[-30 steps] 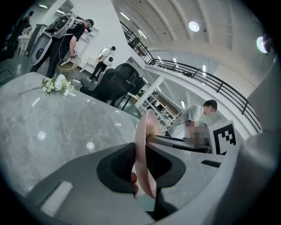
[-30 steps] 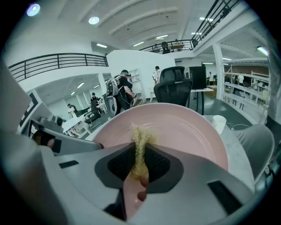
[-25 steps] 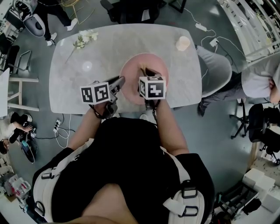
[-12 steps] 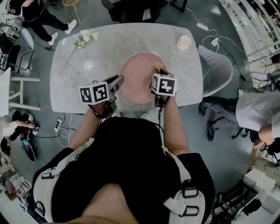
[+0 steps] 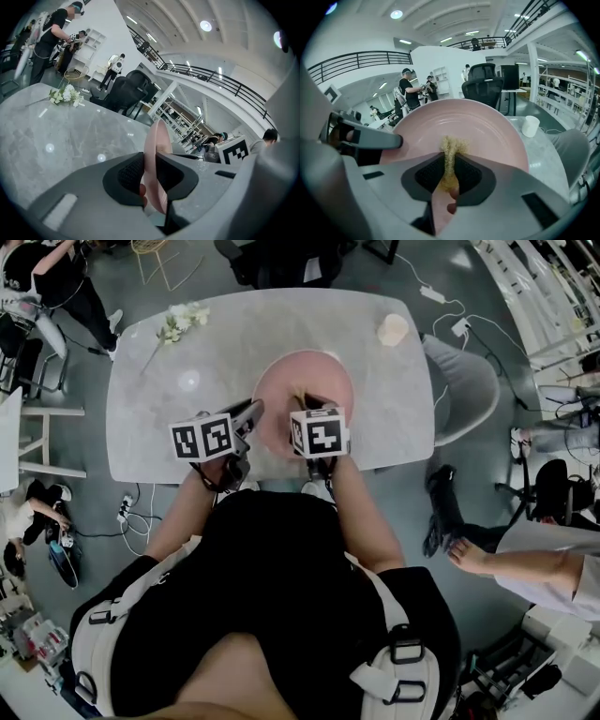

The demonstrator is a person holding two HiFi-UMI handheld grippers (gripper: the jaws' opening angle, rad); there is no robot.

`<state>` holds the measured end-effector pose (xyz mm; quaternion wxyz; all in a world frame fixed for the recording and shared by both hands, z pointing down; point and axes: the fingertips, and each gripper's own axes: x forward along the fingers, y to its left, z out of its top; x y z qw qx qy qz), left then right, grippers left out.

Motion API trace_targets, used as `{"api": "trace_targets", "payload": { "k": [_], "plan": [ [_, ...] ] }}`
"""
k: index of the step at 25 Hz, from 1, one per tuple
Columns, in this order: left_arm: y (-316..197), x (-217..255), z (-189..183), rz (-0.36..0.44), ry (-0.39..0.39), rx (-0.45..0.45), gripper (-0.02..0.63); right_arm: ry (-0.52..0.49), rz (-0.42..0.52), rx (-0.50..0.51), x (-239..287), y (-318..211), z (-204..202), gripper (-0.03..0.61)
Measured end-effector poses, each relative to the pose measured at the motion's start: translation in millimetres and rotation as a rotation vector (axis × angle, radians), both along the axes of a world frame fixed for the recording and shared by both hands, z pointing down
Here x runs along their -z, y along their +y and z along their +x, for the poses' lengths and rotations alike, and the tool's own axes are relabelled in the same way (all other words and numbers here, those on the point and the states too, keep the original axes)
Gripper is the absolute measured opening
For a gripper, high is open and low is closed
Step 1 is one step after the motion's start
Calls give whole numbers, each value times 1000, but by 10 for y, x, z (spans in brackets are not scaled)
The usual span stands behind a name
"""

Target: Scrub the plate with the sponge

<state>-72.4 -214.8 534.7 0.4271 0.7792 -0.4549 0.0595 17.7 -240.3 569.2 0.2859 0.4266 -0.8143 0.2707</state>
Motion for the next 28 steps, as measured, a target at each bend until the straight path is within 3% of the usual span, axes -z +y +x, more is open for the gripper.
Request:
{"api": "trace_targets", "payload": {
  "k": [6,11,13,22,28],
  "plan": [
    [-17,-8,-9,-6,40,12,67,-20,39,114,173,166,-395,61],
    [-12,-50,3,-25,62,8,67,-35,24,132,128,151,-382,61],
    [-1,-64,3,-32,66,5,67,-43,4,104,82,118,-281,61],
    [-35,61,-60,1,73,9,67,89,1,-116,-143,-132,596,61],
    [-2,87,43,6,69,-7,68,-16,-66,-178,-160,-14,707,61]
  ]
}}
